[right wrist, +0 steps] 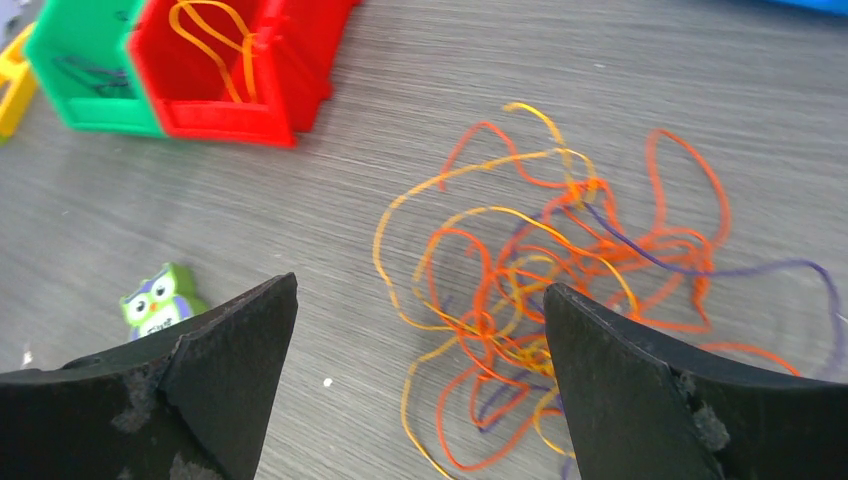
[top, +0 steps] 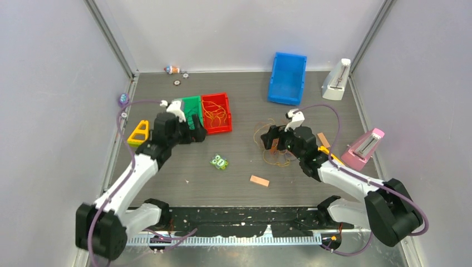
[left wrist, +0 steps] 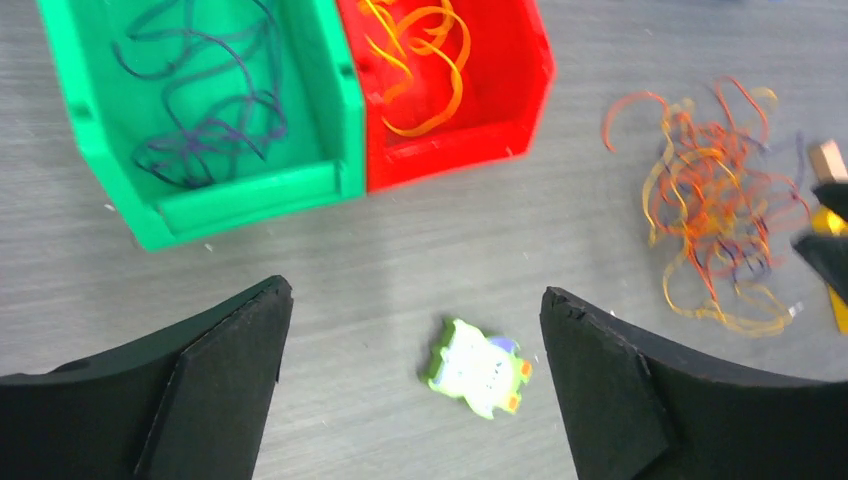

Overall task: Untangle the cables
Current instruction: Place the cable in the bin, then untie the cable.

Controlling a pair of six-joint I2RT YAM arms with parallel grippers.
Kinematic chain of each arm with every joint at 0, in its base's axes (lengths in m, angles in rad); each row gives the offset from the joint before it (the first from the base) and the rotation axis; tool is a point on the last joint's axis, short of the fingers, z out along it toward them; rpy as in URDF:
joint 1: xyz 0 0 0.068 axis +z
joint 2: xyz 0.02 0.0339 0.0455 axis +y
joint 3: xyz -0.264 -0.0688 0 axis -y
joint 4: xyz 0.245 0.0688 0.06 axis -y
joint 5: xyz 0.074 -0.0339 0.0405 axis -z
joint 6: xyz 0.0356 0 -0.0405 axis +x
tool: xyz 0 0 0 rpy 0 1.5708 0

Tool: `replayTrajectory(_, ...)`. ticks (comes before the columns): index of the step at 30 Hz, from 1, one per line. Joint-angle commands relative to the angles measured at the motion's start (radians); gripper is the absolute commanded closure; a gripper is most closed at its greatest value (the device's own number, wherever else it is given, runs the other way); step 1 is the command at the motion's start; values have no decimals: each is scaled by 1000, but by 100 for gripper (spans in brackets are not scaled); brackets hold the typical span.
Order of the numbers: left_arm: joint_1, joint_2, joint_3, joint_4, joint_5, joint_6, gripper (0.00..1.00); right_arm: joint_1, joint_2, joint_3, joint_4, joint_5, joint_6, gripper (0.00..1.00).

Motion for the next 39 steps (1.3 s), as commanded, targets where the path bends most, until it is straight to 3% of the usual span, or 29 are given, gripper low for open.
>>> replayTrajectory(1, -84, -208, -196, 202, -21, -2, 2, -7, -95, -26, -124, 202, 41, 2)
replayTrajectory(5, -207, -310, -342, 293, -96, 27, 0, -20, -106, -38, -230, 269, 117, 2)
replayTrajectory(10, -251, -312, -471, 500, -83, 88, 0, -31, 25, 17, -282, 120, 125, 1)
replayTrajectory(15, -274, -208, -440, 594, -12, 108, 1, 6, 188, 60, -193, -139, 109, 3)
replayTrajectory(21, -325, -56, -311, 614, 1, 106, 4, 83, 219, 115, -132, -247, 57, 4)
replayTrajectory(25, -342, 15, -190, 562, 2, 74, 4, 85, 116, 105, -152, -144, -26, 4)
replayTrajectory(28, -350, 84, -143, 573, 21, 70, 4, 86, 62, -6, -43, -29, -26, 4)
replayTrajectory(30, -354, 129, -151, 619, 37, 72, 5, 85, 47, -51, 39, 28, -9, 5)
replayTrajectory(34, -369, 182, -214, 737, 50, 95, 7, 85, 26, -32, 5, 106, -22, 7)
replayTrajectory(39, -386, 174, -199, 724, 48, 127, 7, 85, 17, -18, -18, 118, -29, 16)
